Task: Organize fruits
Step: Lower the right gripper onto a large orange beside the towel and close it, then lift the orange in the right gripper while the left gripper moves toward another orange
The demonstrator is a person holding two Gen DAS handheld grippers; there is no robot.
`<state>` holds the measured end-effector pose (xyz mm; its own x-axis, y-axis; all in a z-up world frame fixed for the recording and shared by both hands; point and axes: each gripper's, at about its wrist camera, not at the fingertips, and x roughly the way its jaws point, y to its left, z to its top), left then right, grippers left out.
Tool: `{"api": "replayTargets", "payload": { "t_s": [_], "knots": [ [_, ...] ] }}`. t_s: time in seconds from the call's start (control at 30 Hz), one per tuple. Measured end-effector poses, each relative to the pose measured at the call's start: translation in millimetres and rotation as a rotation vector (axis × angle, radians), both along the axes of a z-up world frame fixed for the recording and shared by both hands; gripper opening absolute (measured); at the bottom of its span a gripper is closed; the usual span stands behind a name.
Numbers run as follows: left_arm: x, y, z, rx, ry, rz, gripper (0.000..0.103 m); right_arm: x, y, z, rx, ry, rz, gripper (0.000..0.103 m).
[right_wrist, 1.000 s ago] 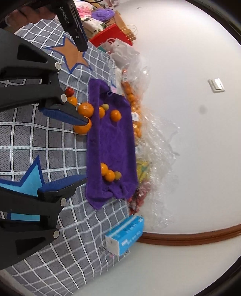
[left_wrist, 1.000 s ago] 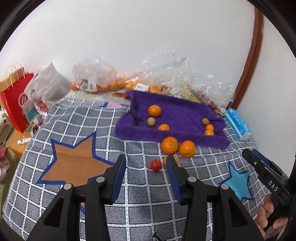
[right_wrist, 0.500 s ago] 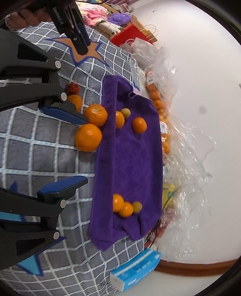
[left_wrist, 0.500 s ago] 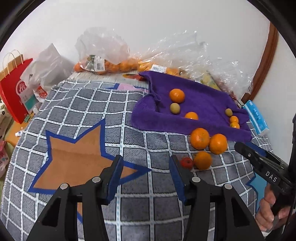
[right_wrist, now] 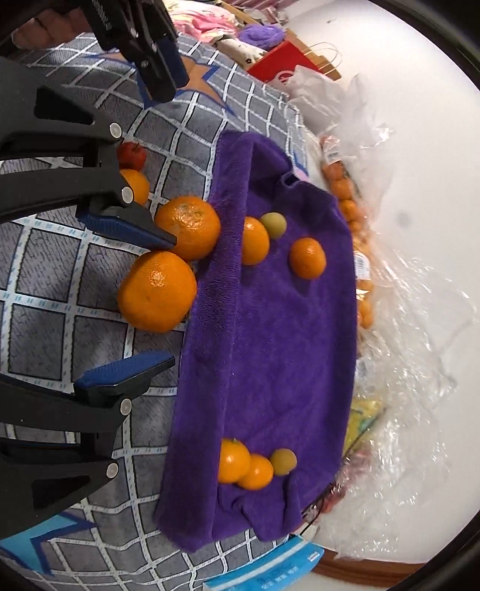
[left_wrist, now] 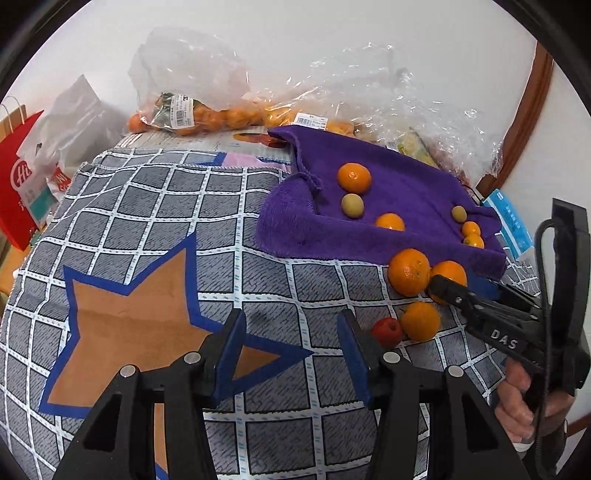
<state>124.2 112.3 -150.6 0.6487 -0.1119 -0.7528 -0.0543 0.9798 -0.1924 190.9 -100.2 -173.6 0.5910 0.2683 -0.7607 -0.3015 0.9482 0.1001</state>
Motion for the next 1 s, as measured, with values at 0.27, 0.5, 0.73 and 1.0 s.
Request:
{"api": "replayTargets", "payload": {
  "t_s": [0.27, 0.5, 0.73, 1.0],
  "knots": [
    [0, -5, 0, -0.029, 0.006, -0.021, 0.049, -13, -5, 6, -0.011, -0.029, 0.020, 0.044],
    [-8, -29, 9, -0.036, -0.007, -0.080, 0.049, -38, -34, 15, 0.023, -0.046, -0.007, 0.044],
    [-19, -50, 14, 0.001, -0.008, -0.101, 0.049, -62, -62, 14, 0.022, -0.042, -0.034, 0.044],
    [-36, -56, 20, 0.050, -0.004, -0.095, 0.049, -69, -64, -3, 0.044, -0.003, 0.004, 0.045]
  ]
}}
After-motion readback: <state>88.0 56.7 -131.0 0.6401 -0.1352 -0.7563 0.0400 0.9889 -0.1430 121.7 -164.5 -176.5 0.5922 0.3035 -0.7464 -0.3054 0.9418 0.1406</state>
